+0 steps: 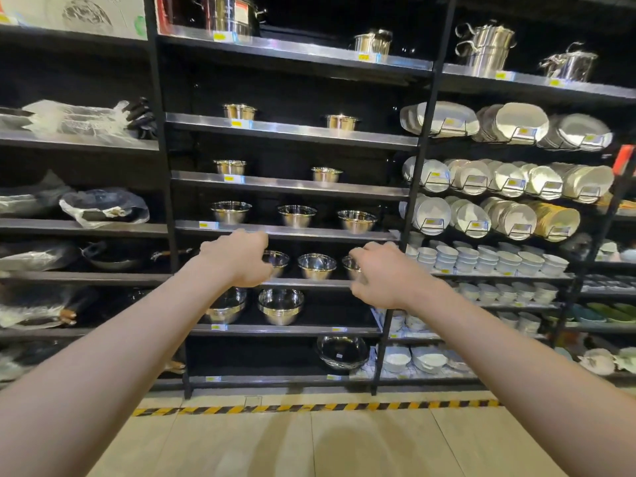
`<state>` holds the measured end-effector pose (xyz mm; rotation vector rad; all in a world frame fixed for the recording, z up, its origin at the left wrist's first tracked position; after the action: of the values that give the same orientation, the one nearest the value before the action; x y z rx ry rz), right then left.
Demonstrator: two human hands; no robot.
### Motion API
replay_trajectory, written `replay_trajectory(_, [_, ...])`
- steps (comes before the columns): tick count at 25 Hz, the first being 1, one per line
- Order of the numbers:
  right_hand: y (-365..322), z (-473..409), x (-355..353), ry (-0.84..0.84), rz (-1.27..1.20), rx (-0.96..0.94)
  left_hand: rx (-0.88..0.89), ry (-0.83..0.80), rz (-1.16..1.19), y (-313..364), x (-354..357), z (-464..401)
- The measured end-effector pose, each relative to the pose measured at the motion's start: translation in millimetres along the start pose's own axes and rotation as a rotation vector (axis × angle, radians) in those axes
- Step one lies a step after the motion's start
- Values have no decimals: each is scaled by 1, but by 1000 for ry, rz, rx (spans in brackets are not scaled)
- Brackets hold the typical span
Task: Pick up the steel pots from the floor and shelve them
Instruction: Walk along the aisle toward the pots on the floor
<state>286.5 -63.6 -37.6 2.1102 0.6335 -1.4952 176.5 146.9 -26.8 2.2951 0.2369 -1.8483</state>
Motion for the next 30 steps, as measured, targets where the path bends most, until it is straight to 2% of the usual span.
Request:
replay_trajectory(7, [3,-116,15,49,4,90,79,20,-23,-57,6,-122])
replay_trajectory(15, [64,-207,66,-21,-45,173,214,-46,40,-42,60,-253])
replay_trajectory(23, [195,-285,100,-2,10,292,378,-35,29,52,81,-420])
replay_trajectory(30, [343,-278,117,-19,106,553,663,-66,66,205,118,-536])
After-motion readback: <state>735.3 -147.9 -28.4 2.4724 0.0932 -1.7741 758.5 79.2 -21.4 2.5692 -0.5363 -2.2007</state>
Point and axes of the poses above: each hand's wrist, its own z-axis away from the middle knuckle, its own x-axis out of the palm, y = z × x, the point moved 5 cm from there along -z, towards the middle knuckle, and after that the axes turned 9 degrees about x, right-handed, at the moved point
